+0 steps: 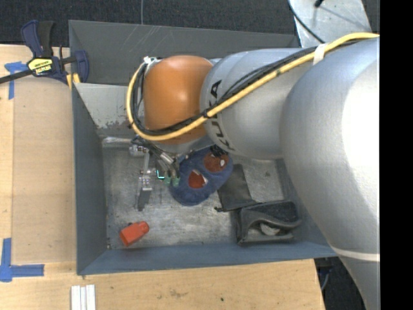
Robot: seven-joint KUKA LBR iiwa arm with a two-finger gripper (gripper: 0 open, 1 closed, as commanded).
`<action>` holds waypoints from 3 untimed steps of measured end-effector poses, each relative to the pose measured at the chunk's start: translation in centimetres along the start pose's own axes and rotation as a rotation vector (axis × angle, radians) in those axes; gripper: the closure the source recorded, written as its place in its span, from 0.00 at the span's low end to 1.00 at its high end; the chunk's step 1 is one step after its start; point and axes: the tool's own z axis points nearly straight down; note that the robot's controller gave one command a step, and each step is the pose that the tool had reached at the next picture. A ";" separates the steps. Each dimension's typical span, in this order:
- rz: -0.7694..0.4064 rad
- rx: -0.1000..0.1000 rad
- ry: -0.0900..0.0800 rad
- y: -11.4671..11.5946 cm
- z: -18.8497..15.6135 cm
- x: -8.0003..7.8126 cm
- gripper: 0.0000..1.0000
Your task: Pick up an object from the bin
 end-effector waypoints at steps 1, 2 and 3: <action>-0.050 0.004 -0.008 -9.1 -2.6 0.8 0.00; -0.036 -0.004 -0.015 -12.8 5.6 2.2 0.00; -0.115 0.002 -0.013 -17.3 4.0 -1.8 0.00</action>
Offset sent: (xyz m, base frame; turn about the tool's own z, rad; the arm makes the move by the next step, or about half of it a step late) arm -0.0095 -0.0843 0.0248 -0.0566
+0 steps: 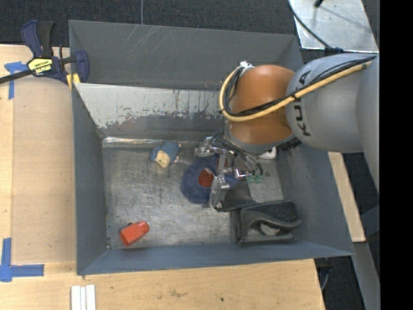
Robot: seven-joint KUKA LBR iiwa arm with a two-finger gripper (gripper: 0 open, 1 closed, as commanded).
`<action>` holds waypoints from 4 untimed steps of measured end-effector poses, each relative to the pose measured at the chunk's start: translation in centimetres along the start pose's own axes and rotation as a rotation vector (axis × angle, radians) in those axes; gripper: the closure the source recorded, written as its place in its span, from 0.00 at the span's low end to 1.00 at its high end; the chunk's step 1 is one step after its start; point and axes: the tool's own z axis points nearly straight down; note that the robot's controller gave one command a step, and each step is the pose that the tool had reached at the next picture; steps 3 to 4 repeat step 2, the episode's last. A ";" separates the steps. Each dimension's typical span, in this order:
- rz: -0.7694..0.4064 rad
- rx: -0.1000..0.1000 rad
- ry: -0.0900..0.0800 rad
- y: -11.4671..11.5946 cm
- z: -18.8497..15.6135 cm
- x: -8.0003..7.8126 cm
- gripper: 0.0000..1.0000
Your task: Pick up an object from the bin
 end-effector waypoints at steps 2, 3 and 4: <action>0.029 -0.002 -0.006 -0.3 -19.5 0.2 1.00; 0.029 -0.002 -0.006 -0.3 -19.5 0.2 1.00; 0.029 -0.002 -0.006 -0.3 -19.5 0.2 1.00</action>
Offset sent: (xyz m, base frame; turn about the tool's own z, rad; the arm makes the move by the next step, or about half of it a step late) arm 0.0000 0.0000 0.0000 0.0000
